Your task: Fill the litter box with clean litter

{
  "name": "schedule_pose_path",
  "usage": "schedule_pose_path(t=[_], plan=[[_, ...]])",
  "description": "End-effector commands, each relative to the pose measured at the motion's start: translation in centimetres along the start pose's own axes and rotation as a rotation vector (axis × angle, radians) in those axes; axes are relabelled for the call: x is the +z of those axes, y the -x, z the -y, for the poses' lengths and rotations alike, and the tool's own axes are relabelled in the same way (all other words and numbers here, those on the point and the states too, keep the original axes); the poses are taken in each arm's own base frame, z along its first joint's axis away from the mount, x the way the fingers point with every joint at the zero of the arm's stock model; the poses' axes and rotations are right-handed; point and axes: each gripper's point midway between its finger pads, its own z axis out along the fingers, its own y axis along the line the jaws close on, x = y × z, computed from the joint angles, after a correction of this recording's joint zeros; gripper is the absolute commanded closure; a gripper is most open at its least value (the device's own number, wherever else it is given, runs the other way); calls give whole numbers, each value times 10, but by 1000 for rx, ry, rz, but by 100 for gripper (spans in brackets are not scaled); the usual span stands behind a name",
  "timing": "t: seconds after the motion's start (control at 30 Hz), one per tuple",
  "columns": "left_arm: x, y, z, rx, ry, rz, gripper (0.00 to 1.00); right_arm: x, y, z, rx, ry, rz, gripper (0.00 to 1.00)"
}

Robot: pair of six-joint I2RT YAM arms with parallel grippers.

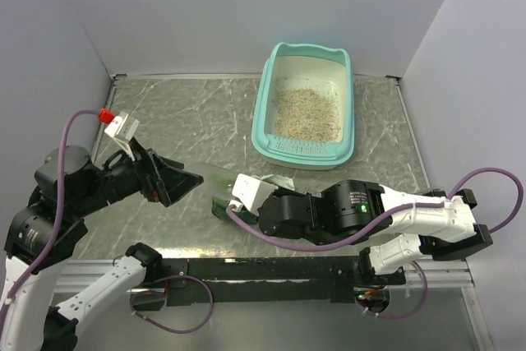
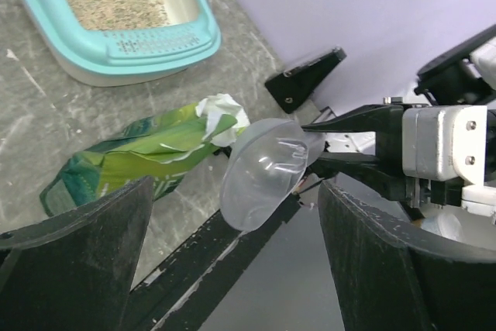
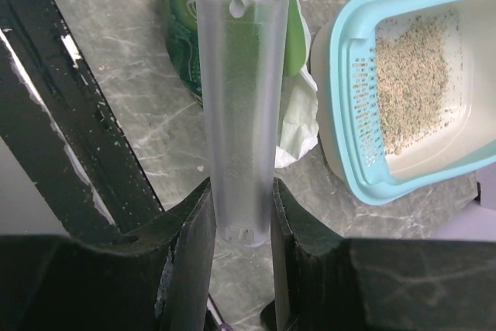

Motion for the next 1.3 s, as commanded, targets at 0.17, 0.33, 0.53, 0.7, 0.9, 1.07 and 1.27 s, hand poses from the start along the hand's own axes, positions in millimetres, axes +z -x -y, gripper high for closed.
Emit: schedule_pose_path(t=[0.17, 0.33, 0.53, 0.7, 0.9, 1.07, 1.27], plan=[[-4, -7, 21, -21, -117, -24, 23, -16, 16, 2, -53, -23, 33, 100], [0, -14, 16, -14, -119, -46, 30, -17, 16, -4, -82, -13, 27, 100], [3, -23, 13, -8, -130, -72, 55, -19, 14, -3, -85, -13, 29, 100], [4, -24, 10, 6, -121, -69, 99, -17, 10, -4, -99, -20, 16, 100], [0, -16, 5, 20, -81, -3, 99, -22, 34, 11, 72, -84, 205, 20], [-6, -12, 1, 31, -65, 64, 99, -50, 63, 33, 269, -26, 415, 11], [-10, -2, 0, 41, -66, 172, 99, -65, 92, 67, 516, 105, 587, 13]])
